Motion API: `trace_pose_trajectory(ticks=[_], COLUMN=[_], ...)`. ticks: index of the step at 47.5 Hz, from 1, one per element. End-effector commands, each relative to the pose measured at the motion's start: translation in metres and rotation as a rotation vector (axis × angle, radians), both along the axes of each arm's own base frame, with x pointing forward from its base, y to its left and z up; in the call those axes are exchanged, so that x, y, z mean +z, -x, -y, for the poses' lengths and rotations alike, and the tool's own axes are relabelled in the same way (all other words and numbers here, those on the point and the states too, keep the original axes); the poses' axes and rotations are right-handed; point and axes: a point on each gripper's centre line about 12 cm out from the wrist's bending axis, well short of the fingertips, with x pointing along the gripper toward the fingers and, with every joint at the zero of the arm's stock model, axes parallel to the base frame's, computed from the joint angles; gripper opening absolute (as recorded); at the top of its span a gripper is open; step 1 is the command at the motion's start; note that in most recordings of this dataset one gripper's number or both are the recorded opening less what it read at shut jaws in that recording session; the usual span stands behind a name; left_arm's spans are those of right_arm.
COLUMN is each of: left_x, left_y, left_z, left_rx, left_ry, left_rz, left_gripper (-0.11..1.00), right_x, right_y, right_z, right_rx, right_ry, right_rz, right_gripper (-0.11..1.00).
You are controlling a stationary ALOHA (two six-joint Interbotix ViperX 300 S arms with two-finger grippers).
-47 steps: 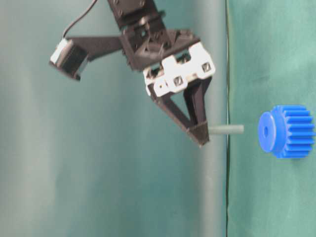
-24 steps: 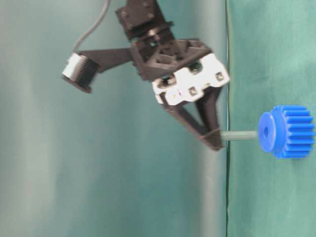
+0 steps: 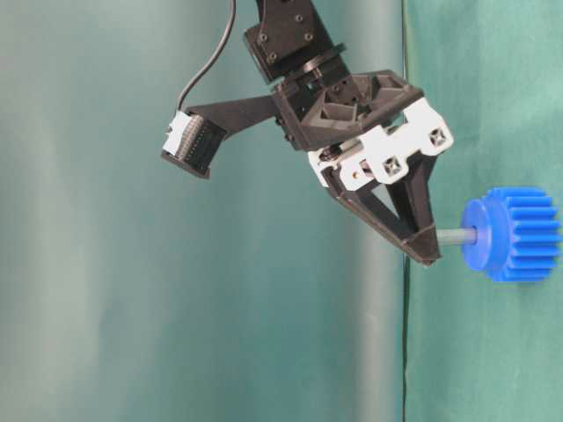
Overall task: Insert the shaft placed at a random location into the center hole of the small gear at another random location.
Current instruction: 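Lower the shaft into the gear's center hole with the right gripper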
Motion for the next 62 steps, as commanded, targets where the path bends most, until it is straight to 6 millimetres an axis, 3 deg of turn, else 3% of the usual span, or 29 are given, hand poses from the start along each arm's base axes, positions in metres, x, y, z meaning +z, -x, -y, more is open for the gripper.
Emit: trace_pose_trajectory(ticks=[1,38,62], left_x=[0.005,0.004,0.004], left_y=[-0.001,-0.001,-0.001], left_z=[0.000,0.000,0.000], left_rx=[-0.001,-0.001,0.000], left_ry=[0.000,0.001,0.000], left_rz=[0.018,0.014,0.014], left_gripper=[-0.01,-0.01,-0.01], right_x=[0.014,-0.010,-0.013], right_y=[-0.006,-0.009,-0.007], right_z=[0.002,0.003,0.003], right_rx=[-0.006,-0.006,-0.008], right_ry=[0.005,-0.001,-0.003], right_rz=[0.049,0.011,0.002], right_gripper=[0.14,0.13,0.13])
